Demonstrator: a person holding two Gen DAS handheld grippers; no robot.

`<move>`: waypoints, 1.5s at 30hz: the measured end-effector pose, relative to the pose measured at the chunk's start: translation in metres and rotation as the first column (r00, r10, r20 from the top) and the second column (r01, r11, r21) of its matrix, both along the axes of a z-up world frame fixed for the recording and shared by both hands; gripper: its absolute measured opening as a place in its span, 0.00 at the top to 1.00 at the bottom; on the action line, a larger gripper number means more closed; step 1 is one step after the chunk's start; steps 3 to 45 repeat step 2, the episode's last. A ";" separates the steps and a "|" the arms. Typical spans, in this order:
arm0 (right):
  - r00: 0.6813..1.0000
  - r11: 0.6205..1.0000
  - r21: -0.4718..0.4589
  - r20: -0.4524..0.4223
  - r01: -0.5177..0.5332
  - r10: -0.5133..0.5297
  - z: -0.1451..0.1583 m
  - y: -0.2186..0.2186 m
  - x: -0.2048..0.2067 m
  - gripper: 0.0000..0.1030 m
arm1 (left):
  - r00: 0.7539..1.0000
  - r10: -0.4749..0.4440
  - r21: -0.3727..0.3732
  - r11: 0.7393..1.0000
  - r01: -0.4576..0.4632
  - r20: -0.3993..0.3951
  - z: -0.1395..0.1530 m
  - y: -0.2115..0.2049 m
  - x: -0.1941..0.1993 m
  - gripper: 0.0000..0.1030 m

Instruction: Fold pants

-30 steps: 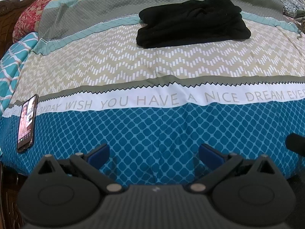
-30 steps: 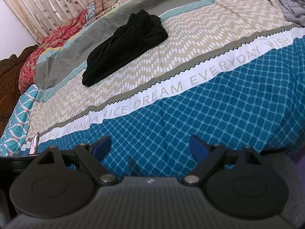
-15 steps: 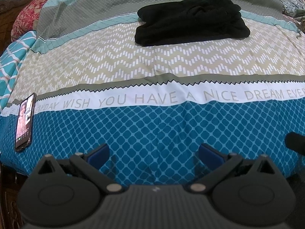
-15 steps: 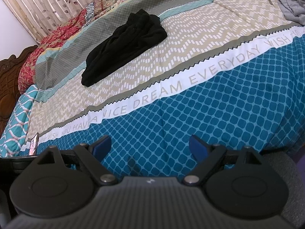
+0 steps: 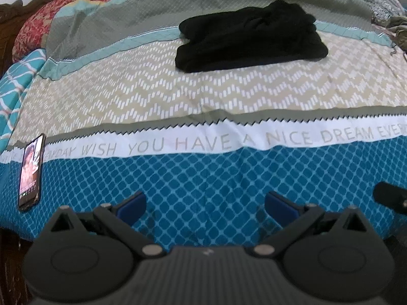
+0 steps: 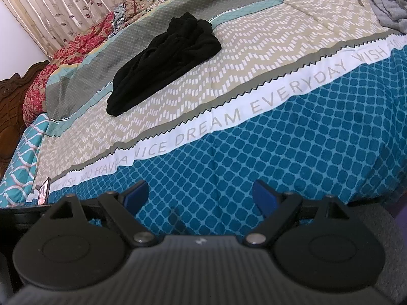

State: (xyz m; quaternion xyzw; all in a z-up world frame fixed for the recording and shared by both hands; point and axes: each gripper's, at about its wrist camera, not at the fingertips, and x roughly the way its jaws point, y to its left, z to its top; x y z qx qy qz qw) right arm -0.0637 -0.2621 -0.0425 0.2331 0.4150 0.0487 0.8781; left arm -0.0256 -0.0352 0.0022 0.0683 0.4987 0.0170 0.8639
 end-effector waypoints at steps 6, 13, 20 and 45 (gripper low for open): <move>1.000 1.000 -0.007 0.010 -0.007 0.007 0.001 0.001 0.001 0.12 | 1.000 -0.006 -0.008 1.000 0.006 0.002 0.000 -0.001 0.002 0.00; 1.000 1.000 -0.007 0.010 -0.007 0.007 0.001 0.001 0.001 0.12 | 1.000 -0.006 -0.008 1.000 0.006 0.002 0.000 -0.001 0.002 0.00; 1.000 1.000 -0.007 0.010 -0.007 0.007 0.001 0.001 0.001 0.12 | 1.000 -0.006 -0.008 1.000 0.006 0.002 0.000 -0.001 0.002 0.00; 1.000 1.000 -0.007 0.010 -0.007 0.007 0.001 0.001 0.001 0.12 | 1.000 -0.006 -0.008 1.000 0.006 0.002 0.000 -0.001 0.002 0.00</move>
